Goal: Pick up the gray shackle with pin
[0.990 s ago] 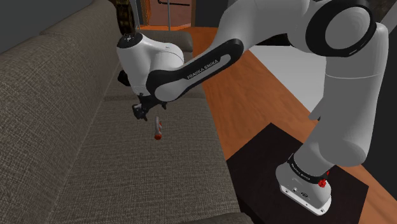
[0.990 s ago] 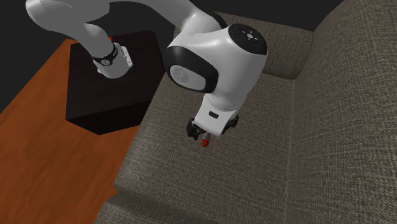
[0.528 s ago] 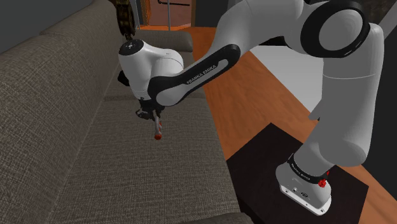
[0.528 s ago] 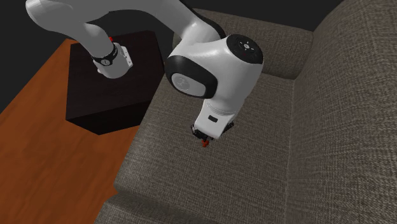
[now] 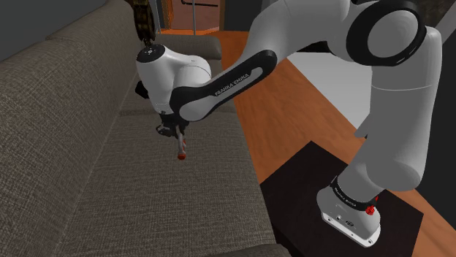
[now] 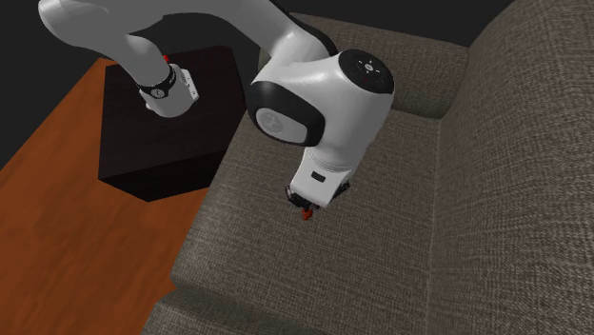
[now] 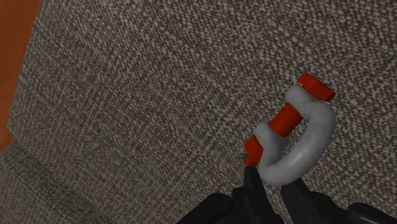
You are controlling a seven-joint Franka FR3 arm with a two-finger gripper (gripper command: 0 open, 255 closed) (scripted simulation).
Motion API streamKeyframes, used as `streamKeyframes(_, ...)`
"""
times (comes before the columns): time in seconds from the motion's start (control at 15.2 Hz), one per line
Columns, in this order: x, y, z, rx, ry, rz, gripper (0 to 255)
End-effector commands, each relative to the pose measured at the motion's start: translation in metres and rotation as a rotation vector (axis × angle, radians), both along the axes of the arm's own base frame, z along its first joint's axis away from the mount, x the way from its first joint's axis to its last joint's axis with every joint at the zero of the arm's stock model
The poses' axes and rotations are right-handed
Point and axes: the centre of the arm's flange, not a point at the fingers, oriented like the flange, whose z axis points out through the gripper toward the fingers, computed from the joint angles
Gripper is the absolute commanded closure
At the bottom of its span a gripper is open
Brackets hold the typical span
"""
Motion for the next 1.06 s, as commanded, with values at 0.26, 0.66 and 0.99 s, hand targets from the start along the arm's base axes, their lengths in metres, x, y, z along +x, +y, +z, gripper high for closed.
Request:
streamKeyframes(0.26,0.000,0.000,0.029,0.000,0.000,0.000,255)
streamKeyframes(0.66,0.000,0.000,0.061,0.000,0.000,0.000,255)
streamKeyframes(0.99,0.000,0.000,0.077,0.000,0.000,0.000,255)
